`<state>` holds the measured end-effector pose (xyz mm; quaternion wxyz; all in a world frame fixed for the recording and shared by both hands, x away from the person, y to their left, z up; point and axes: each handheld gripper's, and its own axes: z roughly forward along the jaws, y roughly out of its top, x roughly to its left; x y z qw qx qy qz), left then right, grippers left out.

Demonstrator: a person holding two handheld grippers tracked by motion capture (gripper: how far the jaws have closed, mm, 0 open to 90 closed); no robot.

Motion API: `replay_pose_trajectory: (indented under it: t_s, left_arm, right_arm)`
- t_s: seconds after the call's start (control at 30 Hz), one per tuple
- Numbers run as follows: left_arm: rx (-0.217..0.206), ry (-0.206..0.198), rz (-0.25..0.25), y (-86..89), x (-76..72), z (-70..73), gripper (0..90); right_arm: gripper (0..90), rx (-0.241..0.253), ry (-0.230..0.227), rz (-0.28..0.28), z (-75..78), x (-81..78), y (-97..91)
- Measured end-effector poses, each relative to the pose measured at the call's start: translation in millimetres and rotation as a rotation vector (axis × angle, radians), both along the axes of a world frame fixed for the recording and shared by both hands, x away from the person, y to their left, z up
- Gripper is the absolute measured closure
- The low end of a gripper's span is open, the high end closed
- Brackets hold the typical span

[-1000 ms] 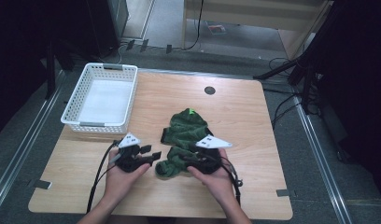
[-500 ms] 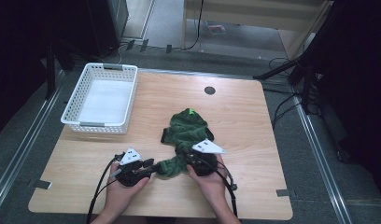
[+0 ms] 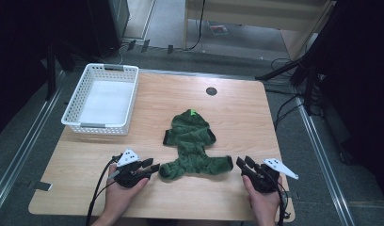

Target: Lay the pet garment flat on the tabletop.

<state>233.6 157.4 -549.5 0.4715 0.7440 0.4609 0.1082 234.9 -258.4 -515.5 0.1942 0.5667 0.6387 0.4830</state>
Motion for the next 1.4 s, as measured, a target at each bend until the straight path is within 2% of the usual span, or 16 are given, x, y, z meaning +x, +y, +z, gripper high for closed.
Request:
replay_pose_trajectory:
  t_s: [0.1, 0.2, 0.23, 0.33, 0.43, 0.5, 0.53, 0.6, 0.63, 0.73, 0.77, 0.83, 0.97, 1.13, 1.27, 1.4]
  left_arm:
    - [-0.016, -0.027, -0.016, -5.6, -6.2, 6.7, 56.3]
    - [0.024, -0.06, -0.076, -22.4, -14.8, 12.7, 50.8]
    - [0.035, -0.056, -0.085, -26.7, -16.3, 12.8, 48.8]
    - [0.076, -0.031, -0.098, -41.3, -17.0, 7.6, 44.2]
    - [0.121, 0.01, -0.089, -52.2, -14.2, -0.9, 40.3]
    - [0.155, -0.005, -0.063, -55.1, -14.2, -0.3, 42.2]
    - [0.171, -0.006, -0.052, -56.1, -13.7, 0.1, 43.3]
    - [0.19, -0.01, -0.043, -57.0, -13.4, -0.7, 48.6]
    - [0.203, -0.009, -0.045, -57.4, -13.7, -1.0, 51.7]
    - [0.209, -0.001, -0.06, -56.3, -11.9, -0.8, 74.4]
    - [0.212, -0.005, -0.067, -55.7, -10.9, 0.0, 80.5]
    - [0.204, -0.01, -0.073, -52.2, -6.5, 5.4, 82.0]
    - [0.093, -0.011, -0.053, -32.8, 10.6, 35.4, 82.4]
    - [-0.019, -0.015, -0.048, -11.8, 24.4, 68.0, 82.2]
    - [-0.017, 0.01, -0.096, -3.5, 17.0, 63.8, 81.7]
    - [-0.008, 0.074, -0.148, 5.5, 4.1, 38.7, 78.3]
  right_arm:
    - [56.0, -0.025, -0.074, 0.028, 10.0, -8.1, -0.1]
    - [49.9, -0.054, -0.111, 0.154, 17.3, -12.8, 18.3]
    - [47.6, -0.079, -0.097, 0.219, 16.0, -14.1, 28.6]
    - [41.6, -0.155, -0.022, 0.316, 3.7, -14.3, 47.4]
    - [36.5, -0.226, 0.06, 0.336, -12.3, -12.4, 54.7]
    - [36.7, -0.293, 0.083, 0.312, -20.4, -11.5, 55.0]
    - [38.5, -0.329, 0.083, 0.304, -23.4, -10.2, 54.4]
    - [44.8, -0.325, 0.098, 0.287, -26.2, -7.0, 52.6]
    - [51.3, -0.328, 0.108, 0.278, -27.2, -5.5, 52.5]
    - [76.4, -0.36, 0.104, 0.268, -28.8, -3.1, 53.6]
    - [84.2, -0.358, 0.094, 0.268, -27.8, -1.0, 53.0]
    - [86.8, -0.342, 0.084, 0.266, -23.8, 1.3, 52.6]
    - [87.4, -0.245, 0.017, 0.297, 5.3, 7.9, 55.8]
    - [87.0, -0.173, -0.077, 0.346, 42.0, 13.4, 65.4]
    - [86.1, -0.152, -0.078, 0.371, 48.5, 8.4, 66.3]
    - [80.9, -0.182, 0.019, 0.405, 26.1, -4.0, 62.1]
